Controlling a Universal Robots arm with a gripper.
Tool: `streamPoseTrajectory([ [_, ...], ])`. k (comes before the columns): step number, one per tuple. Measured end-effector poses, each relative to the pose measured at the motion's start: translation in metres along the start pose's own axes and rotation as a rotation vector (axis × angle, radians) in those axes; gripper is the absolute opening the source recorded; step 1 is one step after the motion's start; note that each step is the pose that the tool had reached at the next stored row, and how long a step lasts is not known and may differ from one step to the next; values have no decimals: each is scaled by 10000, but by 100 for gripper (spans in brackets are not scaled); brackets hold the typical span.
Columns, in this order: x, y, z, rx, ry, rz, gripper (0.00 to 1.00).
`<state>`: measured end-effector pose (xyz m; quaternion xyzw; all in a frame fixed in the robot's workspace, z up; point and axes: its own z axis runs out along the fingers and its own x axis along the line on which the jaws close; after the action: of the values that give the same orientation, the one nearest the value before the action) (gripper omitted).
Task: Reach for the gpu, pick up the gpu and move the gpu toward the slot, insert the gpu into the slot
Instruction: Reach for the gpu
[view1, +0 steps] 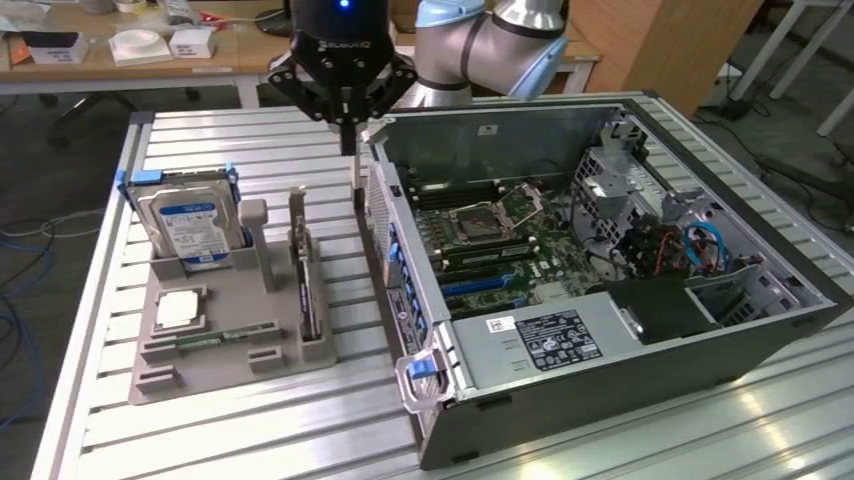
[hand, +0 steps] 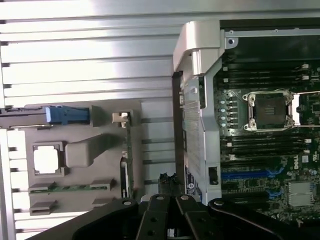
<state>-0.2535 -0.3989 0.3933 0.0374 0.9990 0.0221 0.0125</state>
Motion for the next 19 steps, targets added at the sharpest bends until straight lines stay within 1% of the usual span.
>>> streamPoseTrajectory([
  [4, 179, -13, -4, 0, 0, -1, 10],
  [16, 666, -50, -18, 0, 0, -1, 10],
  [18, 738, -55, -19, 0, -1, 1, 10],
  [19, 755, -56, -20, 0, 0, 1, 10],
])
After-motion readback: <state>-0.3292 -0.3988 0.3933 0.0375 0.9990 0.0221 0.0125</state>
